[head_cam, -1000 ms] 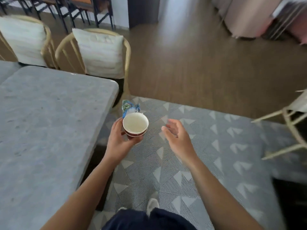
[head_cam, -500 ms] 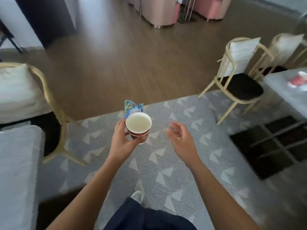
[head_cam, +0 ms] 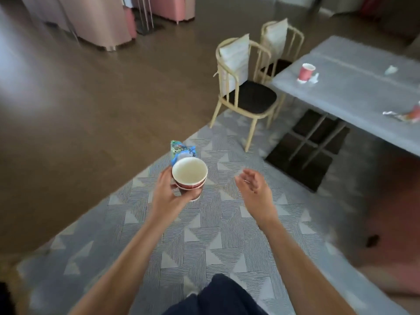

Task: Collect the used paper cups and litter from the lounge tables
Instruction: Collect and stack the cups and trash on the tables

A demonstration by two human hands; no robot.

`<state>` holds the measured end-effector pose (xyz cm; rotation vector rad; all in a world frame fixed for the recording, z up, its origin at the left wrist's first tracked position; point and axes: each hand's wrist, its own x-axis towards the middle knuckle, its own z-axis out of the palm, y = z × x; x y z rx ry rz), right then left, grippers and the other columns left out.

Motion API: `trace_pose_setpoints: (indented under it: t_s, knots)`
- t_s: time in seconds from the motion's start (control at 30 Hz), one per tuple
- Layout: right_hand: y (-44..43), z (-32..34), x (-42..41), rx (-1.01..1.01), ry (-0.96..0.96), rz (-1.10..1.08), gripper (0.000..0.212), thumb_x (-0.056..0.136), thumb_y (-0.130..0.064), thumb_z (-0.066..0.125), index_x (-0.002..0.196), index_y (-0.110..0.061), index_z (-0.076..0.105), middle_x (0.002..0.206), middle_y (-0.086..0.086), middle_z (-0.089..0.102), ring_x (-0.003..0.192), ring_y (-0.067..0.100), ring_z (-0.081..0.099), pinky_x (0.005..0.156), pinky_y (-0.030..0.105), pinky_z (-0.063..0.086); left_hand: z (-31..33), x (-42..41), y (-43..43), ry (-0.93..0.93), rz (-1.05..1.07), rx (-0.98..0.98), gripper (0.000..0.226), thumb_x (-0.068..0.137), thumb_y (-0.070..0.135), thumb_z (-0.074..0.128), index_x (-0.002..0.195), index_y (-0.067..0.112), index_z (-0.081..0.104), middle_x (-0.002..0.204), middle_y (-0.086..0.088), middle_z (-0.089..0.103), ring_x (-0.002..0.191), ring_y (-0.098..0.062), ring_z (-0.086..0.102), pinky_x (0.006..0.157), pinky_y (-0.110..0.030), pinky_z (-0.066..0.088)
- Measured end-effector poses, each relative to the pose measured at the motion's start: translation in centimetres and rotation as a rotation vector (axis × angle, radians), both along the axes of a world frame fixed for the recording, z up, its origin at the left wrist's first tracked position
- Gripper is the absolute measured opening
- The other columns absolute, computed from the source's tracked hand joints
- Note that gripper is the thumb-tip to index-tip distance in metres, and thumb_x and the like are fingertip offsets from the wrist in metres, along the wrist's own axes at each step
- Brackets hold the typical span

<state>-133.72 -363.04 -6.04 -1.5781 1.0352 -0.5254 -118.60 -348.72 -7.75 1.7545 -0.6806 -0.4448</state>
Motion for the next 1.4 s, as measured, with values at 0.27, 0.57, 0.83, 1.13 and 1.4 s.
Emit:
trace_pose_setpoints:
  t_s: [0.27, 0.57, 0.83, 1.13, 1.4]
  knots:
    - [-5.6, 0.4, -0.7, -0.041, -0.001, -0.144, 0.045, 0.090, -0.035, 0.060, 0.130, -0.018, 0.049, 0.122, -0.007, 0.059, 0.109, 0.007, 0.057, 0.086, 0.018, 0.044, 0.5, 1.6, -8.2, -0.036, -0.126, -0.011, 0.069, 0.067, 0.016, 0.087, 0.109, 0.047, 0.043, 0.111, 0.023, 0.049, 0.100, -0.005, 0.056, 0.086, -0.022, 0.045]
    - [-16.1, 1.3, -1.2, -0.064, -0.013, -0.261, 0.047, 0.089, -0.034, 0.062, 0.131, -0.018, 0.048, 0.122, -0.007, 0.059, 0.109, 0.006, 0.058, 0.094, 0.025, 0.048, 1.2, 2.7, -20.6, 0.006, -0.205, -0.053, 0.070, 0.050, 0.053, 0.076, 0.113, 0.045, 0.048, 0.119, 0.018, 0.051, 0.108, -0.007, 0.056, 0.093, -0.031, 0.049]
    - [-25.4, 1.4, -1.5, -0.063, -0.017, -0.327, 0.044, 0.088, -0.031, 0.064, 0.128, -0.019, 0.050, 0.119, -0.005, 0.061, 0.107, 0.005, 0.059, 0.091, 0.025, 0.050, 1.7, 2.8, -31.5, -0.002, -0.266, -0.057, 0.080, 0.053, 0.051, 0.079, 0.123, 0.025, 0.051, 0.127, 0.004, 0.051, 0.108, -0.007, 0.057, 0.091, -0.029, 0.050]
    - [-34.2, 0.7, -0.5, -0.064, -0.006, -0.443, 0.044, 0.087, -0.028, 0.065, 0.128, -0.018, 0.051, 0.117, -0.005, 0.062, 0.100, 0.000, 0.060, 0.077, 0.014, 0.049, 1.0, 4.5, -43.1, 0.025, -0.363, -0.076, 0.067, 0.059, 0.031, 0.087, 0.114, 0.038, 0.049, 0.116, 0.017, 0.051, 0.105, -0.005, 0.057, 0.086, -0.021, 0.049]
    - [-43.8, 1.2, 1.1, -0.086, -0.007, -0.580, 0.044, 0.089, -0.026, 0.063, 0.129, -0.015, 0.050, 0.119, -0.003, 0.062, 0.100, 0.001, 0.060, 0.073, 0.011, 0.049, 1.4, 7.0, -55.2, 0.042, -0.513, -0.056, 0.067, 0.062, 0.026, 0.088, 0.119, 0.029, 0.052, 0.117, 0.010, 0.054, 0.107, -0.010, 0.059, 0.088, -0.024, 0.049]
